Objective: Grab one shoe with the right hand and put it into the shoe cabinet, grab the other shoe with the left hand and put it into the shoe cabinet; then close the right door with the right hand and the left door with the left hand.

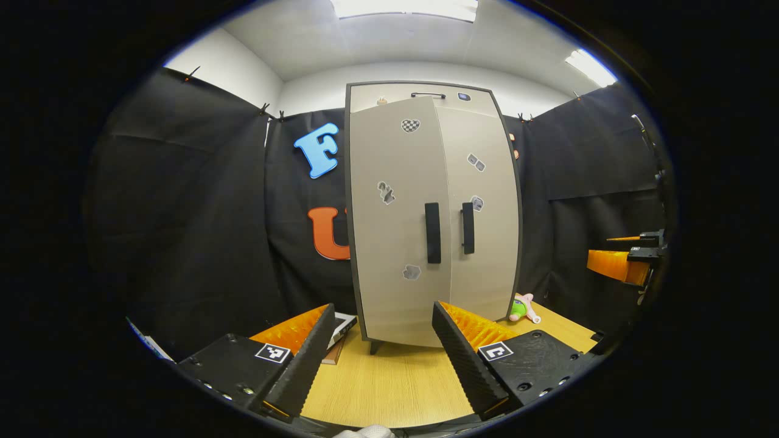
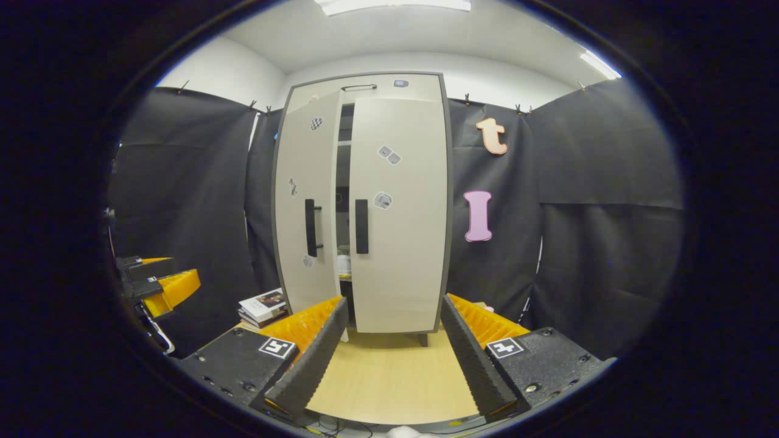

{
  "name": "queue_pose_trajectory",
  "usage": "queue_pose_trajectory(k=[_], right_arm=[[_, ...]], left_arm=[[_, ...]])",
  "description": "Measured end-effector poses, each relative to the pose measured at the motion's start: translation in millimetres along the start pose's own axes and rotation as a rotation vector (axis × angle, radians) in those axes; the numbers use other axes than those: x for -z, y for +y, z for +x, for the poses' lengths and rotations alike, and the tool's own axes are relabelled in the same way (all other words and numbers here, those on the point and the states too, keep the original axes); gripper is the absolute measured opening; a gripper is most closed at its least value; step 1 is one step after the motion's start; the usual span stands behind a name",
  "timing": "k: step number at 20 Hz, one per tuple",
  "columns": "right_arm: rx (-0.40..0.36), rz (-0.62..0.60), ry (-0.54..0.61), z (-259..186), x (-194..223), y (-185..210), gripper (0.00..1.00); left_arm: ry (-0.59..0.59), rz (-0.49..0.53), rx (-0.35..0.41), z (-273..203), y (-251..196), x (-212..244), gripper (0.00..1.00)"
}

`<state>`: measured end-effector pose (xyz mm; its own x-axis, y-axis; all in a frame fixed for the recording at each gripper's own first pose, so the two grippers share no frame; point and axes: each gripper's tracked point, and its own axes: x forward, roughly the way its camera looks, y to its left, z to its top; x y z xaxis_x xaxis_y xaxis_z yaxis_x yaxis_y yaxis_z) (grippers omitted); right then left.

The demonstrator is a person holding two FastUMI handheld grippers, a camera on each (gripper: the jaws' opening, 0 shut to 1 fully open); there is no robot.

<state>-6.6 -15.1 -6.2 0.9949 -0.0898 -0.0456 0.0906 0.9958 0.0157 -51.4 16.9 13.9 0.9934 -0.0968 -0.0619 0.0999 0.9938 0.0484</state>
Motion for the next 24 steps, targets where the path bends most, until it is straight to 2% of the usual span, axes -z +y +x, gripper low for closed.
queue_pose_trajectory(k=[4, 5, 6, 8, 9, 10, 12, 16, 24], right_arm=[[-0.014, 0.008, 0.002, -12, 3, 6, 0.99], [-0.025, 0.004, 0.008, -12, 6, 7, 0.99], [-0.034, 0.003, 0.011, -13, 7, 8, 0.99], [-0.051, -0.005, 0.009, -12, 5, 7, 0.99], [-0.062, -0.008, 0.008, -11, 4, 6, 0.99], [-0.070, -0.010, 0.004, -11, 1, 5, 0.99], [-0.079, -0.018, -0.001, -11, -4, 0, 0.99], [-0.080, -0.012, -0.016, -16, -7, -9, 0.99], [-0.060, 0.028, -0.018, -24, -5, -24, 0.99]], left_arm=[[0.021, -0.011, -0.012, -12, 1, 6, 0.96], [0.013, -0.009, -0.016, -14, 0, 3, 1.00], [0.012, -0.006, -0.023, -15, 0, 2, 0.96], [0.004, -0.009, -0.038, -17, -4, -3, 0.96], [-0.004, -0.014, -0.042, -18, -7, -6, 1.00], [-0.013, -0.017, -0.048, -16, -9, -11, 0.96], [-0.023, -0.019, -0.064, -16, -11, -15, 0.96], [-0.023, -0.040, -0.060, -18, -21, -20, 0.96], [-0.026, -0.018, -0.054, -21, -27, -24, 0.96]])
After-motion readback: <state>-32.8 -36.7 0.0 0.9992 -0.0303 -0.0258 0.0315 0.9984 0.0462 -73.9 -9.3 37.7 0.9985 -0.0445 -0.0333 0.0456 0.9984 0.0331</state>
